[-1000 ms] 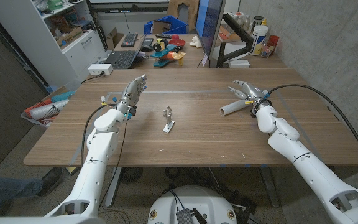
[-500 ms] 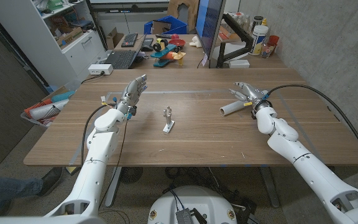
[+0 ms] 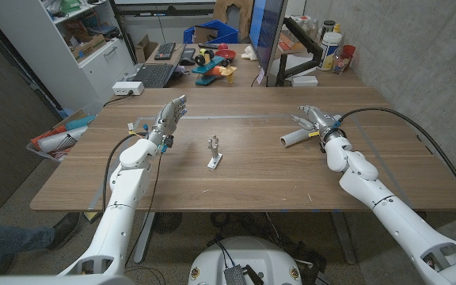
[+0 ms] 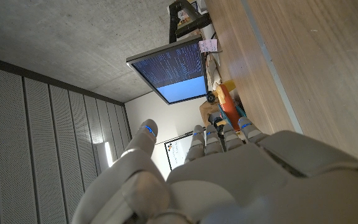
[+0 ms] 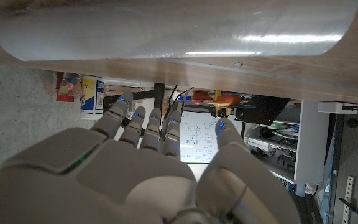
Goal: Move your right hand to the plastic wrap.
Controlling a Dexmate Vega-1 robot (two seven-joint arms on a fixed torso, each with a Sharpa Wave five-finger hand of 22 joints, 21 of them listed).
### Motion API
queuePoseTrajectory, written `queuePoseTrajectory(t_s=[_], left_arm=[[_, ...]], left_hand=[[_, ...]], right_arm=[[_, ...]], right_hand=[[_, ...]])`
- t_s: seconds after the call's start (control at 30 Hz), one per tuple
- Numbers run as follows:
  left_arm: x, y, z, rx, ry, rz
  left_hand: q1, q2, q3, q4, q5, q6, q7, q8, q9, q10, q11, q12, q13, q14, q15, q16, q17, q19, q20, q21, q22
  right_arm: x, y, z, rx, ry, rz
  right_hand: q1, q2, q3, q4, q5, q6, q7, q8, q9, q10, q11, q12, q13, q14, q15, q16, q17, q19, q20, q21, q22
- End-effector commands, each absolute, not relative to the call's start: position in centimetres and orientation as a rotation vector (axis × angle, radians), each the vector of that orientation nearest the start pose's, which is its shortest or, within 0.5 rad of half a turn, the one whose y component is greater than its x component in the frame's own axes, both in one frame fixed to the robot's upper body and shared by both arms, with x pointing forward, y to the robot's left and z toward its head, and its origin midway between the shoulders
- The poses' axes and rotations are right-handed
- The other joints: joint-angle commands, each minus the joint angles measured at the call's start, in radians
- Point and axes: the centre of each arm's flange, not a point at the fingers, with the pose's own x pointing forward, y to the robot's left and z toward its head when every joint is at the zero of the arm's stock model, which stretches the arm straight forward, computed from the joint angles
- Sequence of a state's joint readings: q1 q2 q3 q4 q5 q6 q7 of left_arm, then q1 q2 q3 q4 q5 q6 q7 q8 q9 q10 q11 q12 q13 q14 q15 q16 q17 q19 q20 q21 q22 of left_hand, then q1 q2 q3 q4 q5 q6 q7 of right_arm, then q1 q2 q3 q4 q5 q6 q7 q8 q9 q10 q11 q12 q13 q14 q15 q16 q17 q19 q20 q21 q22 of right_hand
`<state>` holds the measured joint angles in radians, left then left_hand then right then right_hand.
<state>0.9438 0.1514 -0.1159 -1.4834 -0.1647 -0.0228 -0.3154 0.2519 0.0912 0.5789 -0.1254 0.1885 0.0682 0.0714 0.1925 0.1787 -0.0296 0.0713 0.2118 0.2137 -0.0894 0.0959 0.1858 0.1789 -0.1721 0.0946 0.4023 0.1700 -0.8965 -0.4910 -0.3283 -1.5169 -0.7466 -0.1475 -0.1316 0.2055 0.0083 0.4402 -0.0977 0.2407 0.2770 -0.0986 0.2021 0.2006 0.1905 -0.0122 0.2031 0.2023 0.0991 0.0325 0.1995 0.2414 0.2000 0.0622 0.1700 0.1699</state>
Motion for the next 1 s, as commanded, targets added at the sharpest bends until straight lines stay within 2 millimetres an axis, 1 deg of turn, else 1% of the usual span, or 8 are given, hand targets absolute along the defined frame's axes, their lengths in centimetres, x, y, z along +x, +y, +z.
queuePoseTrajectory(t_s=[0.03, 0.07, 0.1, 0.17, 0.23, 0.47, 0.63, 1.0], left_arm=[[63.21, 30.74, -1.26, 0.035, -0.58, -0.187], [63.22, 30.75, -1.22, 0.035, -0.581, -0.187], [63.22, 30.76, -1.2, 0.036, -0.582, -0.187], [63.24, 30.76, -1.16, 0.035, -0.582, -0.188], [63.28, 30.75, -1.14, 0.035, -0.581, -0.189], [63.46, 30.79, -1.18, 0.034, -0.578, -0.19], [63.5, 30.73, -1.11, 0.036, -0.58, -0.191], [63.5, 30.72, -1.34, 0.034, -0.578, -0.189]], left_hand=[[-0.005, 0.004, 0.004, -0.007, 0.005, 0.01, 0.0, 0.006, 0.003, 0.003, -0.003, 0.007, 0.0, -0.007, -0.003, 0.003, 0.002, -0.005, 0.008, -0.005, 0.006], [-0.005, 0.004, 0.004, -0.007, 0.005, 0.01, 0.0, 0.006, 0.003, 0.003, -0.003, 0.007, 0.0, -0.007, -0.003, 0.003, 0.002, -0.005, 0.008, -0.005, 0.006], [-0.005, 0.004, 0.004, -0.007, 0.005, 0.01, 0.0, 0.006, 0.003, 0.003, -0.003, 0.007, 0.0, -0.007, -0.003, 0.003, 0.002, -0.005, 0.008, -0.006, 0.006], [-0.005, 0.004, 0.004, -0.007, 0.005, 0.011, -0.001, 0.006, 0.003, 0.003, -0.003, 0.007, 0.0, -0.007, -0.003, 0.003, 0.002, -0.004, 0.008, -0.006, 0.006], [-0.005, 0.004, 0.004, -0.007, 0.005, 0.012, -0.001, 0.006, 0.003, 0.003, -0.003, 0.007, 0.0, -0.007, -0.003, 0.003, 0.002, -0.004, 0.008, -0.007, 0.006], [-0.005, 0.004, 0.004, -0.007, 0.005, 0.015, 0.0, 0.006, 0.003, 0.002, -0.004, 0.007, 0.0, -0.007, -0.003, 0.003, 0.002, -0.003, 0.008, -0.009, 0.006], [-0.006, 0.005, 0.004, -0.007, 0.005, 0.018, 0.0, 0.006, 0.003, 0.003, -0.003, 0.007, -0.001, -0.007, -0.004, 0.003, 0.002, -0.003, 0.009, -0.011, 0.006], [-0.006, 0.005, 0.003, -0.008, 0.005, 0.024, 0.002, 0.007, 0.003, 0.002, -0.004, 0.007, -0.001, -0.009, -0.005, 0.003, 0.002, -0.003, 0.01, -0.016, 0.006]], right_arm=[[64.28, -27.56, -1.96, -1.279, -0.506, -0.297], [64.27, -27.56, -1.96, -1.278, -0.506, -0.3], [64.27, -27.56, -1.95, -1.278, -0.507, -0.299], [64.26, -27.55, -1.95, -1.279, -0.504, -0.306], [64.24, -27.57, -1.97, -1.284, -0.5, -0.308], [64.19, -27.74, -2.08, -1.312, -0.481, -0.316], [64.11, -27.94, -2.07, -1.325, -0.468, -0.322], [64.04, -28.36, -2.13, -1.342, -0.44, -0.314]], right_hand=[[-0.012, 0.003, 0.001, -0.008, 0.005, -0.001, -0.006, 0.0, -0.001, -0.001, -0.009, 0.0, 0.006, -0.014, -0.004, -0.001, 0.001, -0.046, 0.016, -0.005, 0.003], [-0.013, 0.003, 0.001, -0.008, 0.005, -0.001, -0.007, 0.0, -0.001, -0.001, -0.01, 0.0, 0.006, -0.016, -0.005, -0.001, 0.0, -0.057, 0.019, -0.005, 0.003], [-0.014, 0.003, 0.001, -0.008, 0.005, -0.002, -0.008, 0.0, -0.001, -0.002, -0.009, 0.0, 0.006, -0.018, -0.005, -0.001, -0.001, -0.067, 0.028, -0.005, 0.003], [-0.015, 0.003, 0.001, -0.009, 0.005, -0.002, -0.01, -0.001, -0.001, -0.003, -0.011, 0.0, 0.006, -0.023, -0.004, -0.002, -0.002, -0.076, 0.039, -0.004, 0.003], [-0.016, 0.002, 0.001, -0.009, 0.006, -0.002, -0.011, -0.001, -0.001, -0.003, -0.015, 0.0, 0.006, -0.026, -0.003, -0.003, -0.002, -0.081, 0.042, -0.004, 0.003], [-0.019, 0.001, 0.0, -0.009, 0.006, 0.006, -0.016, 0.003, -0.001, -0.003, -0.013, 0.0, 0.006, -0.032, -0.007, -0.002, -0.004, -0.1, 0.035, -0.002, 0.003], [-0.02, 0.001, 0.0, -0.009, 0.006, 0.009, -0.018, 0.004, -0.001, -0.001, -0.015, 0.001, 0.006, -0.033, -0.008, -0.001, -0.004, -0.104, 0.033, 0.0, 0.003], [-0.024, 0.001, -0.001, -0.008, 0.007, 0.017, -0.018, 0.006, -0.001, 0.004, -0.015, 0.003, 0.007, -0.023, -0.007, 0.005, -0.006, -0.093, 0.032, 0.011, 0.003]])
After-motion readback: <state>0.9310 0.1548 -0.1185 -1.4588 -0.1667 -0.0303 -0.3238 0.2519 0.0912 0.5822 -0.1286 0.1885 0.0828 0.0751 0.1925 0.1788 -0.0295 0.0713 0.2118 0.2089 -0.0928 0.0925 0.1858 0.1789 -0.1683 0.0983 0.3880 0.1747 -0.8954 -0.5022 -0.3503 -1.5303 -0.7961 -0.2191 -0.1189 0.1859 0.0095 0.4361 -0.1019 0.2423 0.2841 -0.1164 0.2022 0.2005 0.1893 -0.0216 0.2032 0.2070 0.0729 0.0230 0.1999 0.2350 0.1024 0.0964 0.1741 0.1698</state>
